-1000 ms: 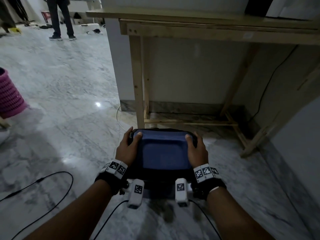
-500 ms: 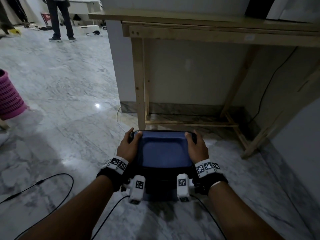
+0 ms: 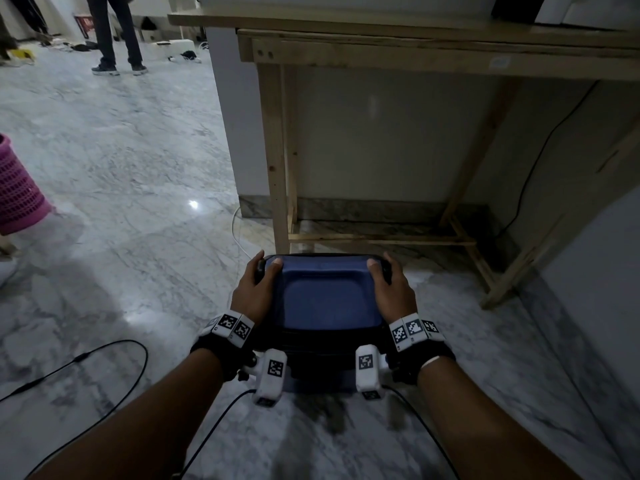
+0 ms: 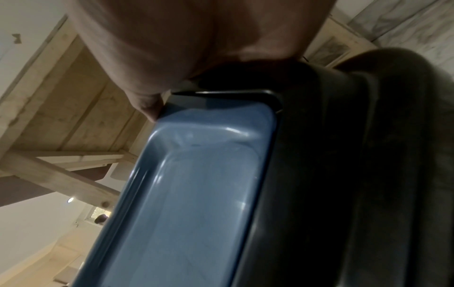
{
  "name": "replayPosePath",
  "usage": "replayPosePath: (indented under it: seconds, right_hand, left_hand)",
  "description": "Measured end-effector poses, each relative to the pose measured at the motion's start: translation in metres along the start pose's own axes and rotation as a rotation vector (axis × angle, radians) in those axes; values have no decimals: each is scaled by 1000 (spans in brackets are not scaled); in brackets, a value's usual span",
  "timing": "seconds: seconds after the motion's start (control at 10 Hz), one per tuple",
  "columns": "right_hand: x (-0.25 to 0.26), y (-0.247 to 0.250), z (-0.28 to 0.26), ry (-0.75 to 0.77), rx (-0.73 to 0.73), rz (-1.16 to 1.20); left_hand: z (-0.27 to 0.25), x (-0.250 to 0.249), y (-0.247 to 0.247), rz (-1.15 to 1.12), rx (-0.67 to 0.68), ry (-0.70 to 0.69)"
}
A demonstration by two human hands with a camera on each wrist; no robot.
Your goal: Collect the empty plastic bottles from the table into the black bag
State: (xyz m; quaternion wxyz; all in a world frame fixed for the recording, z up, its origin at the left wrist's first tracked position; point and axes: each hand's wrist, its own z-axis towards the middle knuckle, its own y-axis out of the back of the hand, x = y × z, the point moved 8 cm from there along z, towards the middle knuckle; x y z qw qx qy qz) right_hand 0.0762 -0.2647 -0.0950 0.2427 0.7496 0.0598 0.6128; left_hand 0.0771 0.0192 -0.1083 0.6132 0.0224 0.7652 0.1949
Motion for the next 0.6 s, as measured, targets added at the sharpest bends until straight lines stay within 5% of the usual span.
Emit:
replayPosePath:
  seconds: [0.6]
  right_hand:
    - [-2,12,9,44,-22,59]
  left_hand:
    - [7,-2,7,-5,6,-48]
